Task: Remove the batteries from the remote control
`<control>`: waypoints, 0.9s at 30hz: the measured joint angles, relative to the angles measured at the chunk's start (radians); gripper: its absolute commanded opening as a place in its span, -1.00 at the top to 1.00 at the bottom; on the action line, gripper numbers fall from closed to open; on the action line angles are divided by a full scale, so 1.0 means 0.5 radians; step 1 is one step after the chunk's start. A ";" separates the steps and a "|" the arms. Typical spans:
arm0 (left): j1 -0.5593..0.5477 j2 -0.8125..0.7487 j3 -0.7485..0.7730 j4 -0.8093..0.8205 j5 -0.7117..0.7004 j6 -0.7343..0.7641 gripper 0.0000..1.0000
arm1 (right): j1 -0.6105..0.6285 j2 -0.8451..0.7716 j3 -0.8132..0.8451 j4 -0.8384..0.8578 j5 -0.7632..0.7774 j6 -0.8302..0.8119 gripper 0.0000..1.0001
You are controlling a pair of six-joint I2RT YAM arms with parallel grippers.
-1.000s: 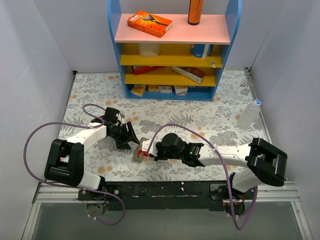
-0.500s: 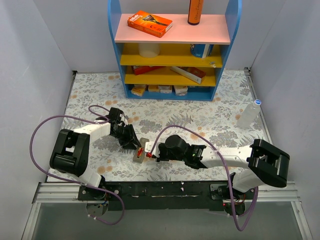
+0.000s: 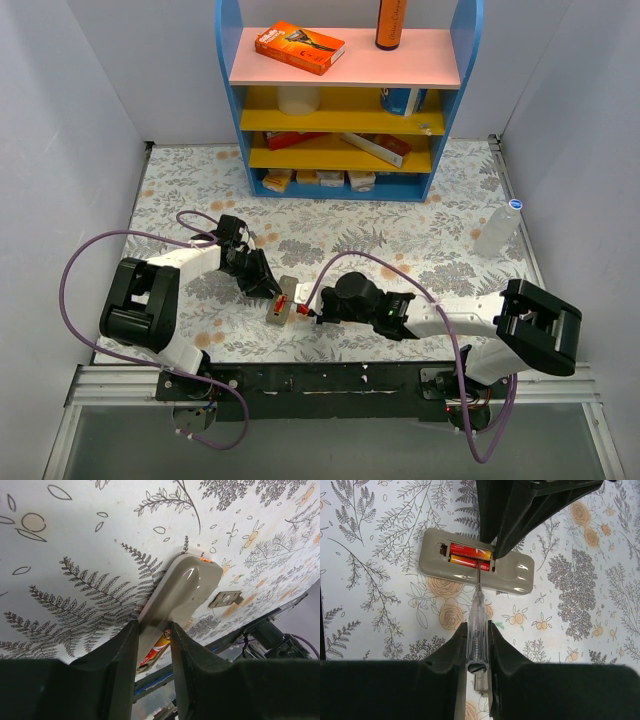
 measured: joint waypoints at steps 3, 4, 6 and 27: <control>0.002 0.000 -0.001 0.001 0.002 -0.003 0.54 | -0.005 0.033 0.009 0.019 -0.027 0.001 0.97; 0.003 0.000 -0.001 0.002 0.002 -0.003 0.55 | -0.006 0.045 0.014 0.031 -0.036 0.001 0.97; 0.005 0.000 -0.002 0.003 0.006 -0.004 0.55 | -0.011 0.056 0.014 0.051 -0.050 0.009 0.97; 0.030 0.007 -0.006 0.018 0.035 -0.056 0.62 | -0.020 -0.029 -0.329 0.572 -0.216 0.284 0.97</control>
